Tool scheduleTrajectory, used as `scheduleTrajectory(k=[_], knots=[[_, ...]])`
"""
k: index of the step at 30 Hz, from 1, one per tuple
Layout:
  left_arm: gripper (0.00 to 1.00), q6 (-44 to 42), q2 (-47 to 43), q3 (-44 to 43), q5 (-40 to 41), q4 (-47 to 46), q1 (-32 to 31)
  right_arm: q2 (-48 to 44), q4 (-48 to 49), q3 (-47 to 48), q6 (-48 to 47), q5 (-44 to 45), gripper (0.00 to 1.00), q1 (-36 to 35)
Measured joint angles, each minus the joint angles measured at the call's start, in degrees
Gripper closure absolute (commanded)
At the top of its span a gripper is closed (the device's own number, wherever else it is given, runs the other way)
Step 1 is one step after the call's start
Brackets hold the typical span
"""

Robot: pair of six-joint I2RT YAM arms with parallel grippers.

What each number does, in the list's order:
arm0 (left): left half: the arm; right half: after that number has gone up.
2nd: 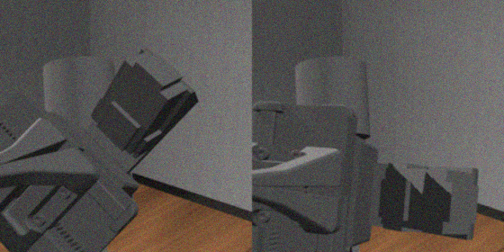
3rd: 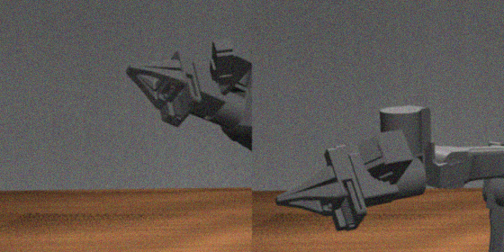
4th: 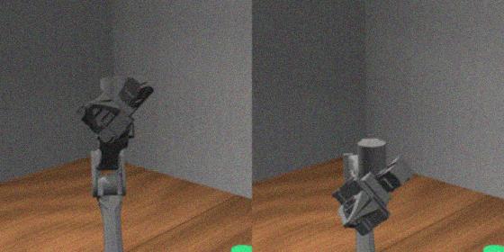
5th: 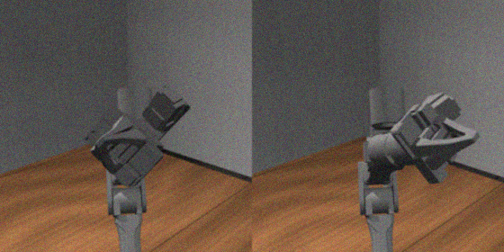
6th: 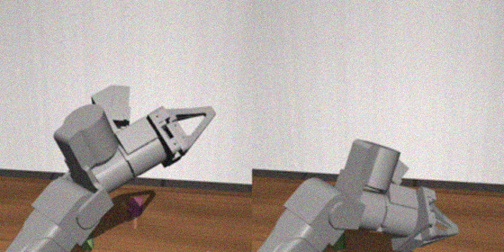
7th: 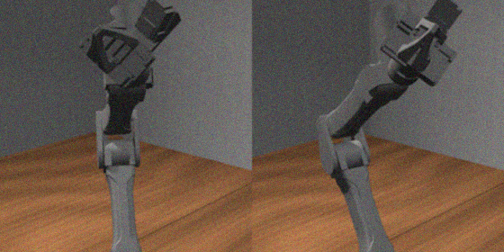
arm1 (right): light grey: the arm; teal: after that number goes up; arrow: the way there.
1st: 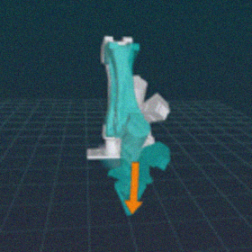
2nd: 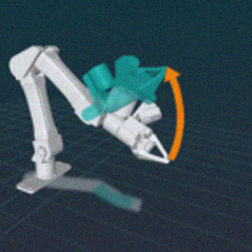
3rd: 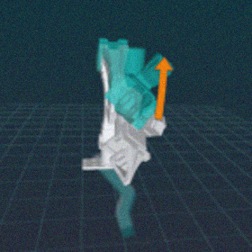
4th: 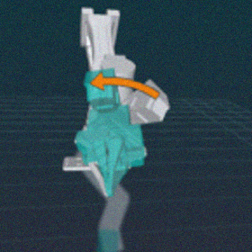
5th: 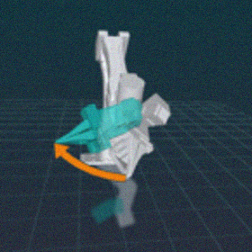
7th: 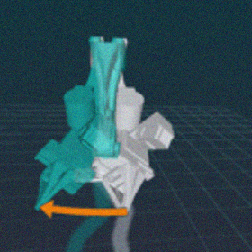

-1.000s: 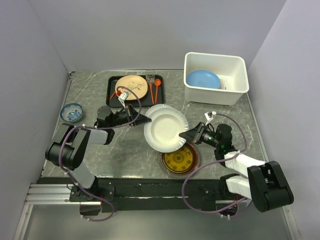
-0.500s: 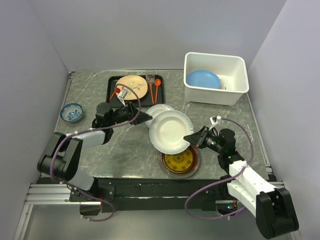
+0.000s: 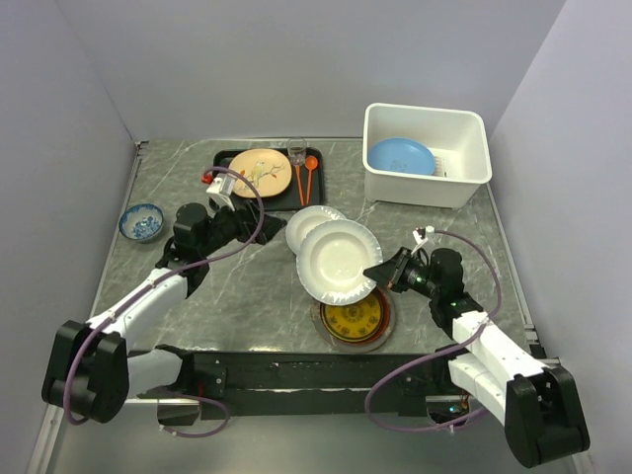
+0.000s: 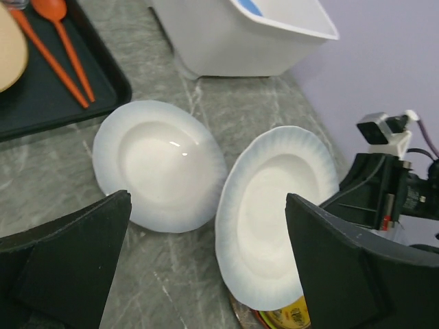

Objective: Place the plates into the plastic bin on the countertop
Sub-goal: Place the plate in the plastic bin.

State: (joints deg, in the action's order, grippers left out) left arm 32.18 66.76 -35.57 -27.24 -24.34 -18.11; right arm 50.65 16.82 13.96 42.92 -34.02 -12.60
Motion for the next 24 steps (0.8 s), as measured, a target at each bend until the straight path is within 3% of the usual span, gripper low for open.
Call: scheduleTrajectory(k=[11,18,24], knots=[[0.01,-1.2,3.2,0.9,3.3,2.8,0.0,-0.4,-0.5,0.0,0.0,0.2,1.00,0.1],[0.01,-1.1,3.8,2.3,3.2,1.7,-0.4,-6.7,-5.7,0.8,0.0,2.3,1.00,0.1],[0.01,-1.1,5.2,2.3,3.2,1.4,-1.3,-5.5,-10.6,6.3,-0.9,5.2,1.00,0.1]])
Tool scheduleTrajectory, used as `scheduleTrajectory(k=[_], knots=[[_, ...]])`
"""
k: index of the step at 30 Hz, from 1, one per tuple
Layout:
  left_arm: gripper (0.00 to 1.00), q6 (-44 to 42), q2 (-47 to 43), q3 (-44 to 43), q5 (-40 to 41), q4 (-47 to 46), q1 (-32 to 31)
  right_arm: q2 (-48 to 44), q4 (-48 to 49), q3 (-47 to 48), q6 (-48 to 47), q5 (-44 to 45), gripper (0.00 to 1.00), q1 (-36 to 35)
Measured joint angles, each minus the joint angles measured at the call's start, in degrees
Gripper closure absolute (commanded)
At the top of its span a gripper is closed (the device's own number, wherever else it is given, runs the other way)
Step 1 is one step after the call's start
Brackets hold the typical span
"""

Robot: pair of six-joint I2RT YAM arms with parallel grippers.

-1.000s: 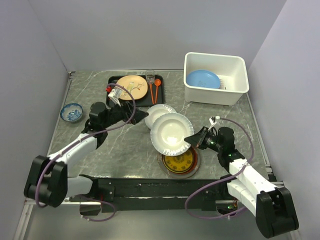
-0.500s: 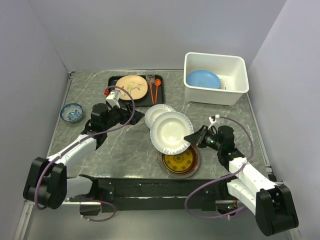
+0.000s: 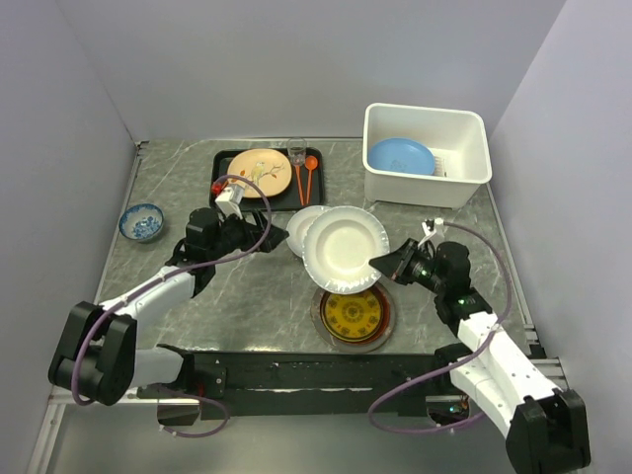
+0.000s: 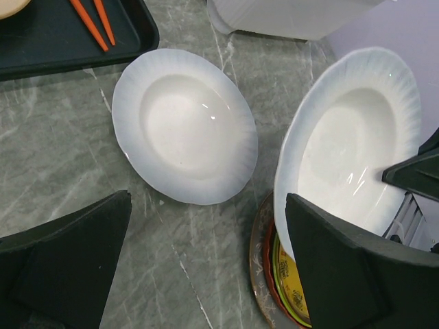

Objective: Place the plates into the plastic bin on the countertop
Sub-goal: Place the plate in the plastic bin.

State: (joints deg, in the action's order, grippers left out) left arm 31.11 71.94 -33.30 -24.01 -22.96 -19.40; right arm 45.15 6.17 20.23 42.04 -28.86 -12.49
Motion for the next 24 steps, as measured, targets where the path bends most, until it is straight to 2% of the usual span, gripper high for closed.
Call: scheduleTrajectory(k=[7,13,24], knots=[[0.01,0.0,-0.7,0.2,0.0,0.2,-0.4,8.3,-1.4,7.6,-1.1,0.8,1.00,0.1],[0.01,-1.0,-5.0,0.3,1.6,2.7,-0.6,16.9,-1.3,15.4,-1.9,0.7,1.00,1.1],[0.01,-2.9,-8.0,2.3,3.8,5.5,-0.7,31.0,6.1,25.8,1.5,-2.5,1.00,8.9]])
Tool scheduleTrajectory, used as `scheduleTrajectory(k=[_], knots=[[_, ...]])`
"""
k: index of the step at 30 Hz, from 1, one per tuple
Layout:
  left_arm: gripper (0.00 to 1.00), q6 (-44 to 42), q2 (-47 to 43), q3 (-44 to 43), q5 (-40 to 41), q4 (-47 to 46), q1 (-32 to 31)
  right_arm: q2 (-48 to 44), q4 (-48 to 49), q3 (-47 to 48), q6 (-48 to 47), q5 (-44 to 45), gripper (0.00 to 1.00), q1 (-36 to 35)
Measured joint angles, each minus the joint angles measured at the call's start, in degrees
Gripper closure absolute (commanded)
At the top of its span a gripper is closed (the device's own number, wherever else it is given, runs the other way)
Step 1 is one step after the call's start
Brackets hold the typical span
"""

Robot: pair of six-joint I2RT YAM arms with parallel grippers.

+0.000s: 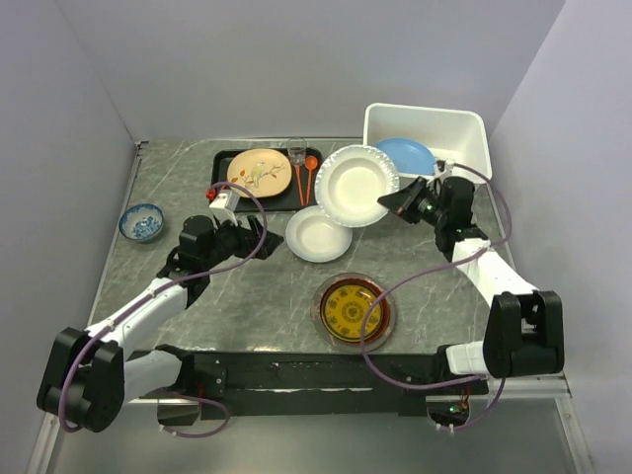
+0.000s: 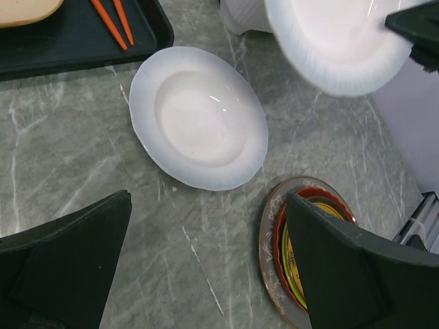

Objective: Place the plates into the plastic bin on the countertop
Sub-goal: Place the plate in the plastic bin.

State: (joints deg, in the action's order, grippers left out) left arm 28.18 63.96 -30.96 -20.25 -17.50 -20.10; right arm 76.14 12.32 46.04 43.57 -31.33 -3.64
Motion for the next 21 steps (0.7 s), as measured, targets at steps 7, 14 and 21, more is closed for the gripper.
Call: scheduleTrajectory(k=[7,14,21], knots=[[0.01,0.0,1.1,0.1,-0.7,-0.2,0.0,3.2,1.5,4.6,2.1,-3.6,1.00,8.2],[0.01,0.0,3.8,0.1,-1.9,-1.0,0.0,4.2,1.8,9.3,3.3,-5.0,1.00,13.1],[0.01,0.0,5.2,0.1,-3.0,-1.5,-0.2,7.8,4.7,11.4,6.4,-7.3,1.00,15.0]])
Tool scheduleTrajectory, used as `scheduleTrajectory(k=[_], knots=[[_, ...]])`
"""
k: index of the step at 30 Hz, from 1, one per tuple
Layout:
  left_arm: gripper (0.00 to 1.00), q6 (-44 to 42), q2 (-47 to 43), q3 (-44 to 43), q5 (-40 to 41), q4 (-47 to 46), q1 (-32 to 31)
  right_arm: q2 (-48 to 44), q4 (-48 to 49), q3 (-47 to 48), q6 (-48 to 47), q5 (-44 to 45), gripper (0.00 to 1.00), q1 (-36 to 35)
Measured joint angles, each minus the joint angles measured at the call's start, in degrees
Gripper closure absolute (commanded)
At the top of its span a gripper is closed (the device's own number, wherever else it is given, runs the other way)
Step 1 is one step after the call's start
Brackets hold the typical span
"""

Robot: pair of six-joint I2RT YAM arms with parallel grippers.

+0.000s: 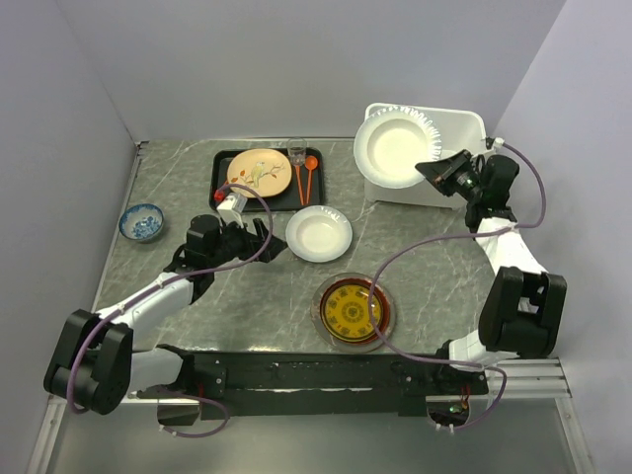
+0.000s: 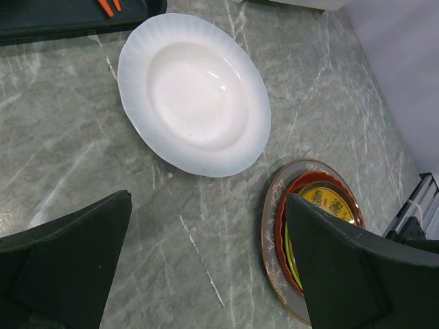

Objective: Place the plates into the plastic bin on the countertop
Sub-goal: Place the plate in the plastic bin.

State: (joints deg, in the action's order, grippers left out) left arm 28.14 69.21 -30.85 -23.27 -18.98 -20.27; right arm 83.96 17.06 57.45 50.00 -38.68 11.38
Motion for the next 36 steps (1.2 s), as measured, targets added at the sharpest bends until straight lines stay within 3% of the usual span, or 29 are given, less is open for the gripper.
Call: scheduleTrajectory(k=[19,36], knots=[[0.01,-0.3,0.4,0.0,-0.3,0.0,-0.1,9.7,4.9,4.3,7.5,-0.1,1.00,2.0],[0.01,-0.3,2.3,0.0,-0.5,-0.5,-0.2,11.1,1.0,9.6,4.7,3.4,1.00,2.0]])
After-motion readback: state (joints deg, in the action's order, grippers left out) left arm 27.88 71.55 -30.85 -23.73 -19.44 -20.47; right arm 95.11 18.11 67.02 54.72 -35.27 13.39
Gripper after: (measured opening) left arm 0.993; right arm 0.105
